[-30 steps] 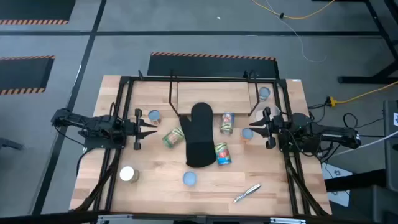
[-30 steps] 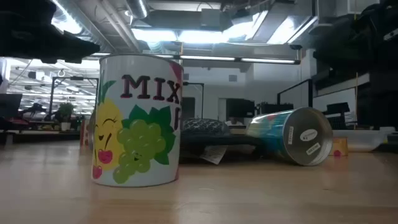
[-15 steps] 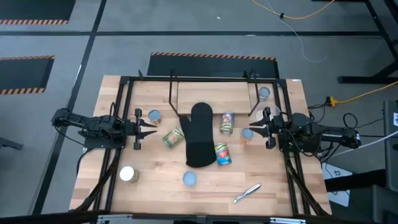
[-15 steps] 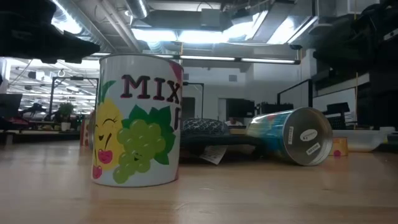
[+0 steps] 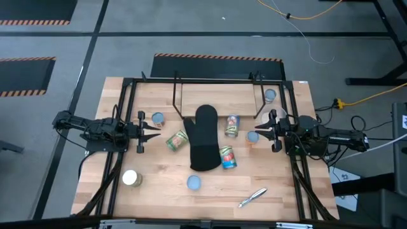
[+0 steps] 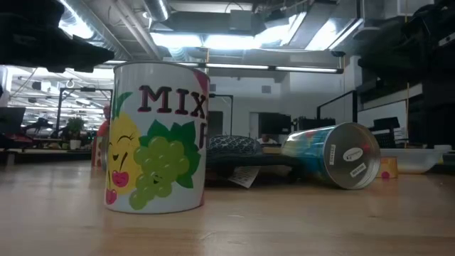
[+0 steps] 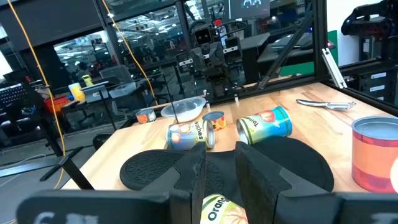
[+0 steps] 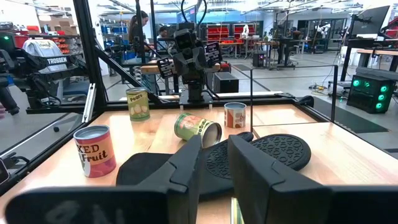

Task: Pick and place cans onto a shelf

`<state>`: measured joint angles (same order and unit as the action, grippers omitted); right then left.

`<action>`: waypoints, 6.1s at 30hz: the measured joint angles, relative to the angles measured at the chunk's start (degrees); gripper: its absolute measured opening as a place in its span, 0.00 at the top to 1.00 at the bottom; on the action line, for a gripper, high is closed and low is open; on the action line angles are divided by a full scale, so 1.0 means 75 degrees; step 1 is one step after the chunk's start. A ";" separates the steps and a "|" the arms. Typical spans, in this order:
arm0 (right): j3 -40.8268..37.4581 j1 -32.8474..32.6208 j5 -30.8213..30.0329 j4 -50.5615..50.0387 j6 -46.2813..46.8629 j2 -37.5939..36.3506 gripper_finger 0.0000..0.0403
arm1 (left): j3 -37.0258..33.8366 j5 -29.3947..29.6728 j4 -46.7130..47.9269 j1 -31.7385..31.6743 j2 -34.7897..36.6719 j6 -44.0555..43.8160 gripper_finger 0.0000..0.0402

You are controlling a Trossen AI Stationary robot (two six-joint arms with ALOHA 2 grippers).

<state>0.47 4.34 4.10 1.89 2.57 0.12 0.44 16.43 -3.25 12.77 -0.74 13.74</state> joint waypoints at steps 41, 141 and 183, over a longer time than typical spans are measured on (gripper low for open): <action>0.0000 -0.0003 0.0000 0.0000 0.0000 0.0000 0.79 | 0.0001 0.0001 -0.0075 -0.0001 -0.0001 -0.0004 0.80; 0.0000 -0.0002 0.0000 -0.0003 0.0000 0.0000 0.79 | 1.0094 -0.5913 0.5894 -0.4012 -1.3596 -0.1806 0.66; 0.0002 -0.0003 0.0003 -0.0006 0.0003 0.0003 0.79 | 1.0094 -0.4716 0.7748 -0.3589 -1.4335 -0.0145 0.66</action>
<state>0.48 4.32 4.12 1.85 2.59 0.14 76.14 -18.95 54.86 -14.15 -108.26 12.65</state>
